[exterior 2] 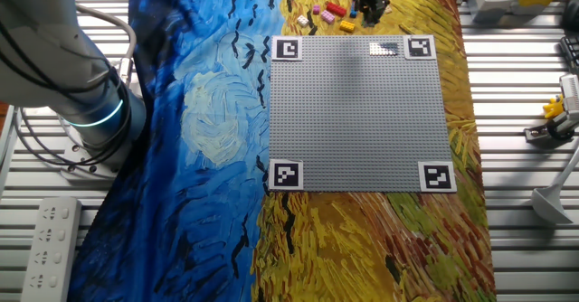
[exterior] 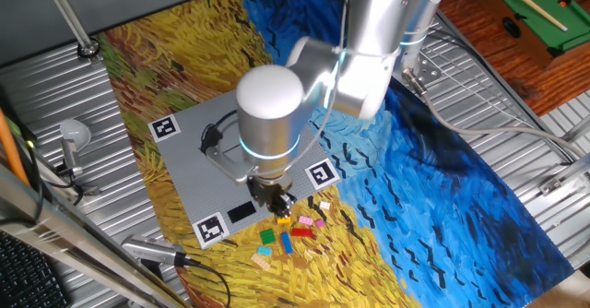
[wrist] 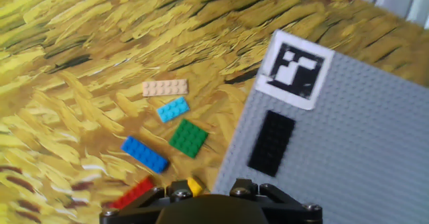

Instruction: Stack small Lego blocks randomly, one at a time

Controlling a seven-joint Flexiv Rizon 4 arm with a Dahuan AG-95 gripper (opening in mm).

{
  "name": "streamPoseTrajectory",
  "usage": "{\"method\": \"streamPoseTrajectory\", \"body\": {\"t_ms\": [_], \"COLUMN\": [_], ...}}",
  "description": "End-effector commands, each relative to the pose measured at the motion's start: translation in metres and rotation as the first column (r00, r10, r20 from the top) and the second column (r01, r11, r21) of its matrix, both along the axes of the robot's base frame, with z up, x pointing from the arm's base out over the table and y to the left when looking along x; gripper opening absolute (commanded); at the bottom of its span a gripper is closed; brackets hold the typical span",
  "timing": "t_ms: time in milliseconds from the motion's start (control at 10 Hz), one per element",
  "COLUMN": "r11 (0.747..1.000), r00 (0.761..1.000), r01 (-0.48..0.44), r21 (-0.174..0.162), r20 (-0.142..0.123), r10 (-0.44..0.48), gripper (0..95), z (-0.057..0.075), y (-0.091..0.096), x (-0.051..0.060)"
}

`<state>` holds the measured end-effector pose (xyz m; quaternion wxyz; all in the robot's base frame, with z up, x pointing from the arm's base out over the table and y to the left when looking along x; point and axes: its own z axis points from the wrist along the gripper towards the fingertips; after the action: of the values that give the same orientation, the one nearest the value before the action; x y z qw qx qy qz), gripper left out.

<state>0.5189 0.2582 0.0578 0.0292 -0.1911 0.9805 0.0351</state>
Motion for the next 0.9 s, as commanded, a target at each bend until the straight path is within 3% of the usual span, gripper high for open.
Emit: {"method": "streamPoseTrajectory", "body": {"t_ms": [100,400,900], "r11": [0.996,0.991,0.990], "r00": [0.996,0.991,0.991], "r01": [0.093,0.133,0.135], "r21": [-0.012,-0.013,-0.028], "r20": [0.016,0.019,0.020], "r10": [-0.093,-0.133,-0.134], "gripper": [38.0,38.0,38.0], "z": [-0.006,-0.012,0.005], "y": [0.004,0.010,0.010], "x": [-0.007,-0.009,-0.010]}}
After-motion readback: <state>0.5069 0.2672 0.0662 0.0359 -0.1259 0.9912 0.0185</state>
